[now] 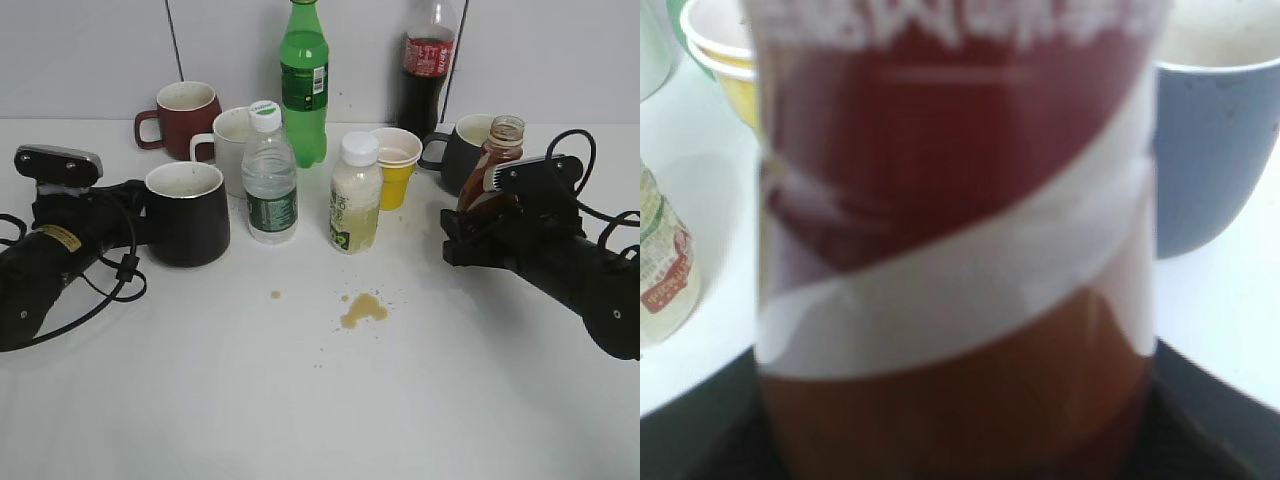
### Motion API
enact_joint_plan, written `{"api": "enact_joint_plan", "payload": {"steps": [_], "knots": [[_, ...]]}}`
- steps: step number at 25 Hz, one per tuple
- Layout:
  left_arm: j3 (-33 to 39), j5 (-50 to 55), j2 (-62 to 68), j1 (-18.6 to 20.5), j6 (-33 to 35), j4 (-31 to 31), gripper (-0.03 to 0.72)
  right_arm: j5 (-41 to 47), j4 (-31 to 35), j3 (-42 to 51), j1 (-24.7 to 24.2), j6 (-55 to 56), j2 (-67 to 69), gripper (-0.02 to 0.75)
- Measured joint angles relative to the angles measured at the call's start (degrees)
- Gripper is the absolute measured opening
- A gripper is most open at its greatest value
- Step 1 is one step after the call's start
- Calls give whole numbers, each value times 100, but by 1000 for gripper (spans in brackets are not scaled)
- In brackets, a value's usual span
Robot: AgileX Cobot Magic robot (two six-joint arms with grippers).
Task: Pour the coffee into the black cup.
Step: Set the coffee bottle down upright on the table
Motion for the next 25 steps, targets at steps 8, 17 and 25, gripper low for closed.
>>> {"api": "enact_joint_plan", "payload": {"steps": [8, 17, 25], "knots": [[342, -210, -10, 0, -54, -41, 182, 115, 0, 0, 0, 0, 0, 504], [874, -286, -340, 0, -69, -30, 241, -134, 0, -68, 0, 0, 319, 504], [1413, -296, -820, -10, -70, 1, 241, -565, 38, -116, 0, -5, 599, 510]]}}
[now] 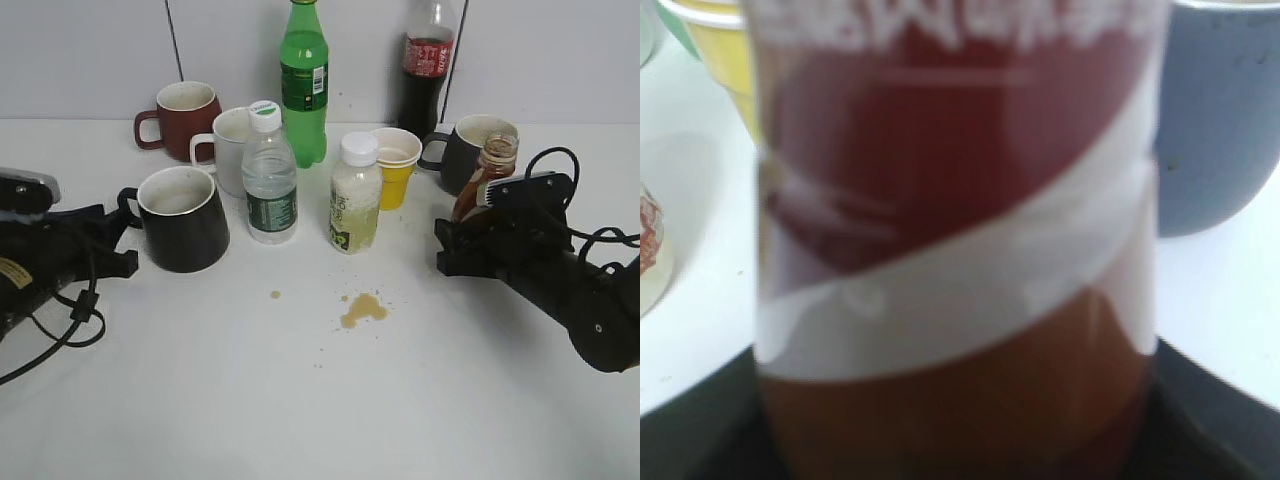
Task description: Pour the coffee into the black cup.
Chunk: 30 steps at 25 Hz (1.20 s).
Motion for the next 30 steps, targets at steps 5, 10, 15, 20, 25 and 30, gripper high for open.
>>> {"api": "enact_joint_plan", "payload": {"steps": [5, 10, 15, 20, 25, 30], "knots": [[107, 1076, -771, -13, 0, 5, 241, 432, 97, 51, 0, 0, -182, 645], [117, 2950, -1951, -18, -5, 5, 241, 1781, 192, 189, 0, 0, -1027, 657], [117, 4812, -3206, -18, -5, -213, 241, 3661, 218, 241, 6, 0, -1980, 647], [119, 6745, -4459, -18, -5, -266, 241, 5706, 218, 241, 6, 134, -3023, 627], [-242, 9156, -5838, -18, -5, -225, 241, 7772, 198, 241, 6, 235, -4216, 595], [-824, 11064, -7330, -18, -5, -186, 241, 9471, 202, 241, 6, 240, -5606, 587]]}}
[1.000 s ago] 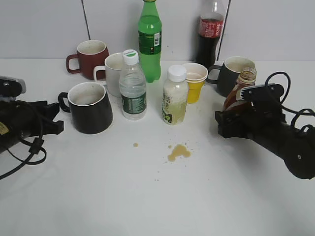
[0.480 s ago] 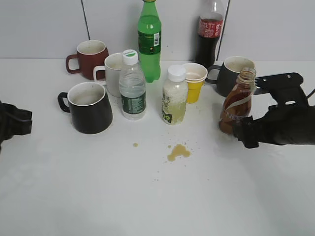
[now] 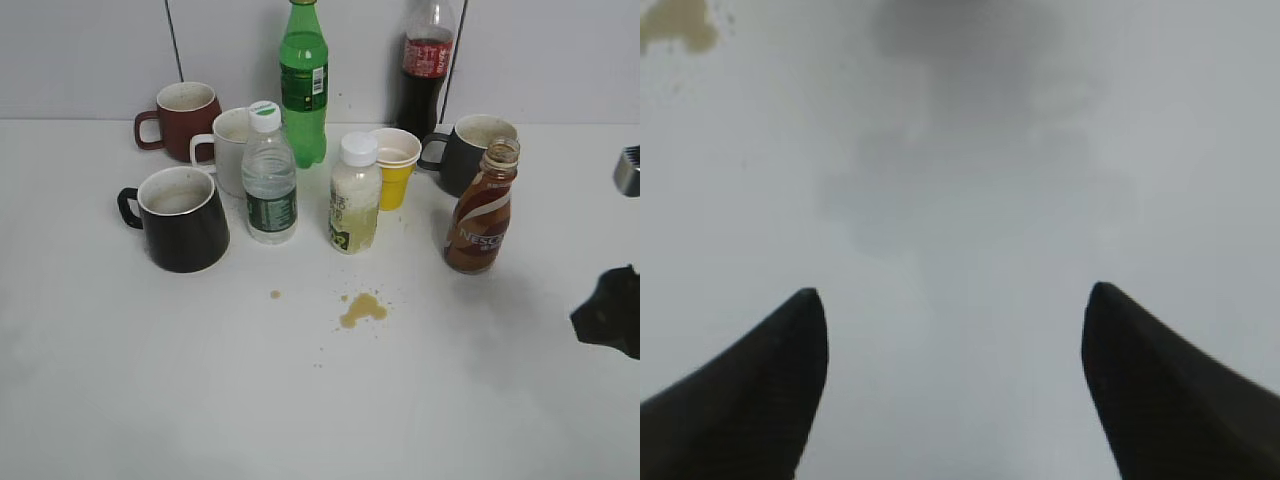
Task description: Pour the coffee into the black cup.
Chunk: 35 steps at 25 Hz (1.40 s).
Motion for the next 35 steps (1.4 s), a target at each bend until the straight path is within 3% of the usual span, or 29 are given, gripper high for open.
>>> {"api": "enact_joint_plan", "payload": {"steps": [5, 14, 22, 35], "knots": [[-77, 1216, -1248, 0, 0, 20, 241, 1792, -116, 2, 0, -6, -1463, 586], [343, 1922, -2715, 0, 342, -54, 241, 3018, -182, 2, 0, -163, -4019, 584], [370, 1881, -2829, 0, 374, -73, 241, 2959, -241, 358, 0, -311, -5371, 575], [370, 1881, -2829, 0, 374, -80, 241, 2928, -182, 363, 0, -333, -5489, 575]]}}
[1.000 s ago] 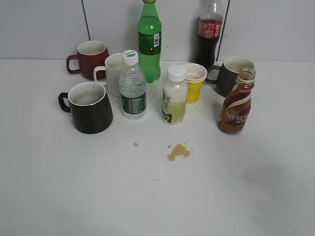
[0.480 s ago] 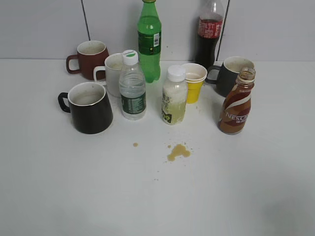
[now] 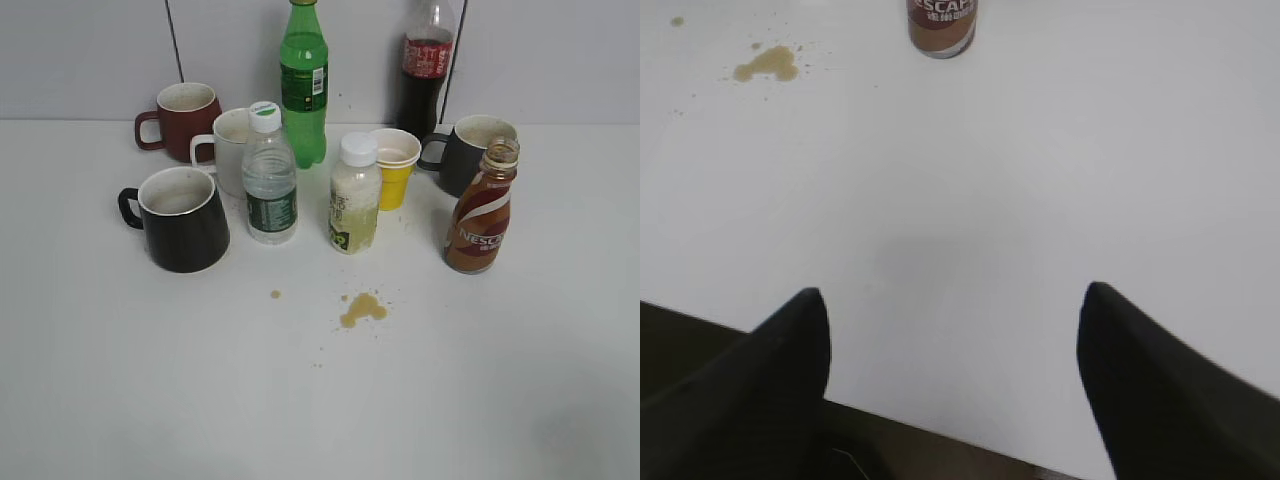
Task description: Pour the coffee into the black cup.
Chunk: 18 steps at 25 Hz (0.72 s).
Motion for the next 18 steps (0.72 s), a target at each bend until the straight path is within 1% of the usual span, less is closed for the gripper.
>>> {"api": "enact_joint_plan", "payload": {"steps": [9, 11, 12, 14, 18], "knots": [[0, 0, -5, 0, 0, -6, 241, 0, -59, 0, 0, 0, 0, 574], [0, 0, -50, 68, 0, -6, 241, 0, -59, 0, -7, -4, 0, 574], [0, 0, -127, 143, 0, -6, 241, 0, -27, 0, -82, -4, 0, 574], [0, 0, -374, 413, 0, -6, 241, 0, -8, 0, -323, -4, -7, 573], [0, 0, -952, 987, 0, 22, 241, 0, 2, 0, -967, -4, -141, 573]]}}
